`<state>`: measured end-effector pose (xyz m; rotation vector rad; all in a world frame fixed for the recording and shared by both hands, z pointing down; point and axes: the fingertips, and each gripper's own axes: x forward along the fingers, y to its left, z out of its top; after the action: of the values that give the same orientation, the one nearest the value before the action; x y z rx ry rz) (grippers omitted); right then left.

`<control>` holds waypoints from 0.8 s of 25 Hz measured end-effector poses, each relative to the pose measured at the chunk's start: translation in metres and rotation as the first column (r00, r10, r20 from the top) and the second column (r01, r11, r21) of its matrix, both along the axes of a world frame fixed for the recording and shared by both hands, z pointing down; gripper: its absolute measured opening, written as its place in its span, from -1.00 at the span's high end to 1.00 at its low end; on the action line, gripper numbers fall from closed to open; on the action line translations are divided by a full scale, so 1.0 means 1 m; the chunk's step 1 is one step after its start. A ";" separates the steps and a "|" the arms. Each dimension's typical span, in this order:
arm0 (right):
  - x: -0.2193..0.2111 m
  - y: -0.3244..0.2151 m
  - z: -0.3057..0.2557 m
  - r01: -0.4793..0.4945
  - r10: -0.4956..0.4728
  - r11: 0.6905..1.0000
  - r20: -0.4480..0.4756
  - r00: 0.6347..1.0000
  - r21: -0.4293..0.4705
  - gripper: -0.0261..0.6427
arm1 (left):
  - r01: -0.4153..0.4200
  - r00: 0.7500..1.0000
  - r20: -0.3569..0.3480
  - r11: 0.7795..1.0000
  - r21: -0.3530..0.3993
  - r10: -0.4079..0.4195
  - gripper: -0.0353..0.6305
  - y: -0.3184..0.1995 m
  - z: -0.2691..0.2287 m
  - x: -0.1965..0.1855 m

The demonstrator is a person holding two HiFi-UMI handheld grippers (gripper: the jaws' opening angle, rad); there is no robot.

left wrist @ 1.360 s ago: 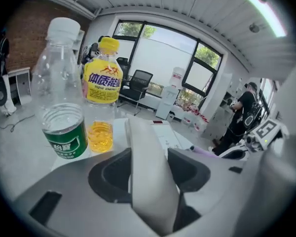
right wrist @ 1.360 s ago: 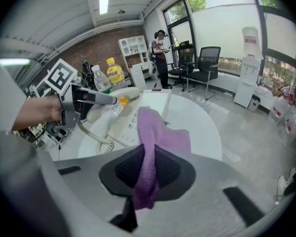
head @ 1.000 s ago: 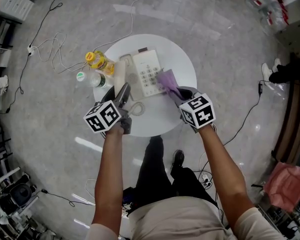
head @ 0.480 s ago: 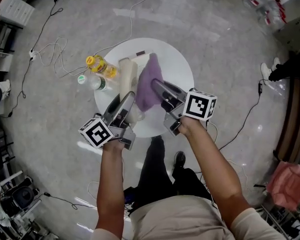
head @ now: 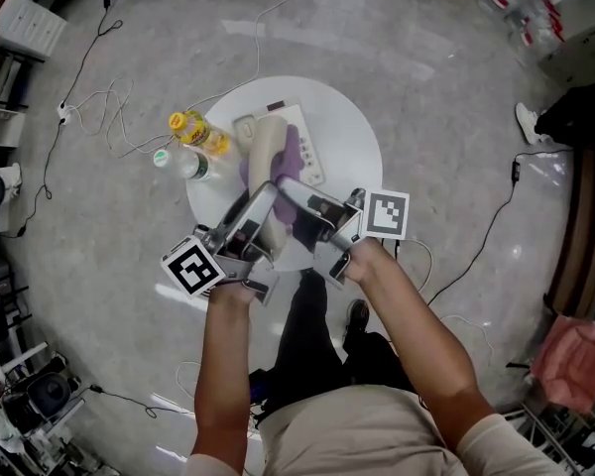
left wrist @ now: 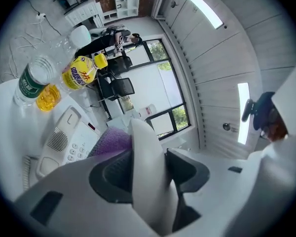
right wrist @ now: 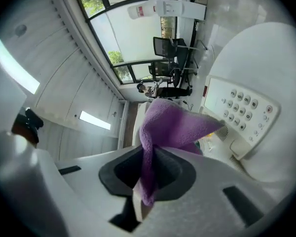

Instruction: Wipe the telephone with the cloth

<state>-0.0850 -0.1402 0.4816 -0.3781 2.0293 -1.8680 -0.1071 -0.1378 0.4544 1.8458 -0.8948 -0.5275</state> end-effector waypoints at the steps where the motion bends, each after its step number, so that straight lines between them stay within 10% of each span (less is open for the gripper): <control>1: 0.001 0.004 -0.001 0.012 -0.011 1.000 0.019 1.000 -0.020 0.82 | 0.008 1.000 -0.029 1.000 -0.006 -0.008 0.26 0.001 0.000 0.000; 12: 0.010 0.046 -0.007 0.077 -0.072 0.994 0.067 0.995 -0.073 0.82 | 0.088 0.988 -0.121 0.995 -0.046 -0.093 0.26 -0.004 0.002 -0.013; 20: 0.023 -0.015 -0.009 -0.089 0.089 0.996 0.003 0.996 -0.029 0.82 | -0.024 1.000 0.009 1.000 -0.018 0.024 0.26 0.001 0.002 0.009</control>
<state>-0.0616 -0.1555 0.4730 -0.4638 1.9518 -1.8449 -0.0978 -0.1368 0.4568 1.8418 -0.8801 -0.4949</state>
